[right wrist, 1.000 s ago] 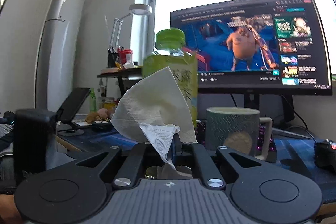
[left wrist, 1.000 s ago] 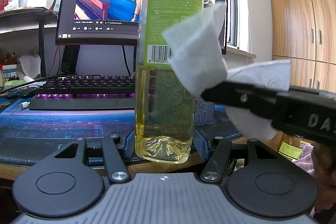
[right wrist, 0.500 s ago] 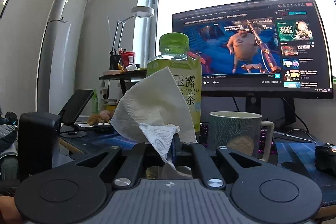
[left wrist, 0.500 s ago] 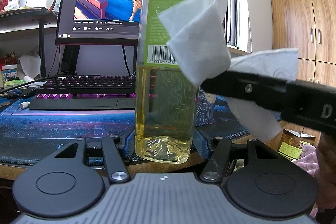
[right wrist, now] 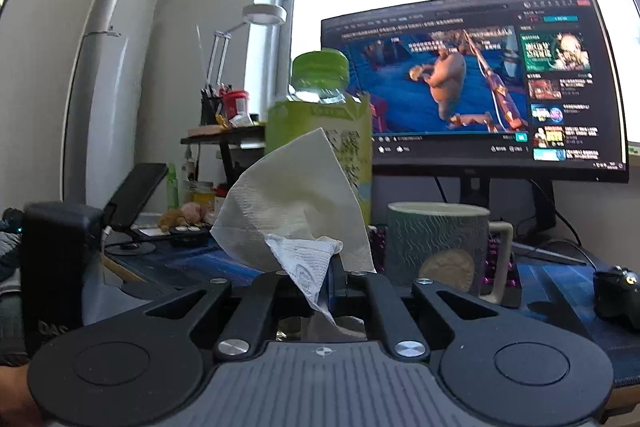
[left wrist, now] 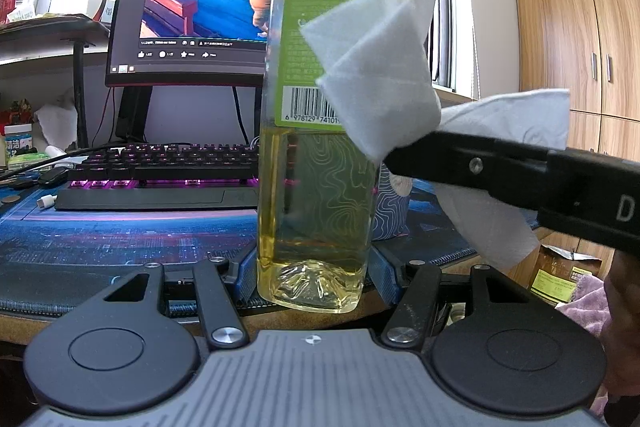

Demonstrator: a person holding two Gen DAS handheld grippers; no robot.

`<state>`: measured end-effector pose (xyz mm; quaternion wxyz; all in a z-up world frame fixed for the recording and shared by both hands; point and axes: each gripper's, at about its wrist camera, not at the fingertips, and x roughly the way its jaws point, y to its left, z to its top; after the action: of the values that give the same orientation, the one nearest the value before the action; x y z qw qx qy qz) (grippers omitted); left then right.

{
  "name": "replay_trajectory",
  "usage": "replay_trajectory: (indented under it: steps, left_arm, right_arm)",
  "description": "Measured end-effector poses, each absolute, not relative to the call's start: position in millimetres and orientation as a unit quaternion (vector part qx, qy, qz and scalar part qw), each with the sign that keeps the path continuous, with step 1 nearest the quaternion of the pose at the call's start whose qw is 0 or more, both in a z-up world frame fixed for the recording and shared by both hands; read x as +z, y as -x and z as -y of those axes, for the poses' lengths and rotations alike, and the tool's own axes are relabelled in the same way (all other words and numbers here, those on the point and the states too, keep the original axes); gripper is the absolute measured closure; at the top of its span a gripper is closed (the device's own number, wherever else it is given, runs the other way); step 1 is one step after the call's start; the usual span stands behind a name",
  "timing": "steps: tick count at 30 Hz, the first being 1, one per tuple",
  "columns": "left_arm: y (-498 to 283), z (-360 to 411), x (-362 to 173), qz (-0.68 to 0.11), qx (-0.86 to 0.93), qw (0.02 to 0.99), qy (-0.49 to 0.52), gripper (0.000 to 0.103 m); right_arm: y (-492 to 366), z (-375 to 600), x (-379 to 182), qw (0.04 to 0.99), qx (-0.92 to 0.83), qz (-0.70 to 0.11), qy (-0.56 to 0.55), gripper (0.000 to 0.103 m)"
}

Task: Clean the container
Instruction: 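Rub the tissue against the bottle's barcode label with the right gripper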

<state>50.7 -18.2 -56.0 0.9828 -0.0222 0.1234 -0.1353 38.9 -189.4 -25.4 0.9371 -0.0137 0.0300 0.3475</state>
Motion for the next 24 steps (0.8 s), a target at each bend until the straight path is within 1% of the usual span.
replay_trajectory:
  steps: [13,24]
  left_arm:
    - [-51.2,19.5,-55.1,-0.124,-0.135,0.983,0.021,0.042]
    - [-51.6,18.4,-55.8,-0.124,-0.136,0.983,0.022,0.042]
  right_arm:
    - [-46.7,190.4,-31.2,0.941,0.336,-0.045,0.016,0.097]
    - [-40.3,190.0,-25.6,0.936,0.35,-0.03,0.013,0.097]
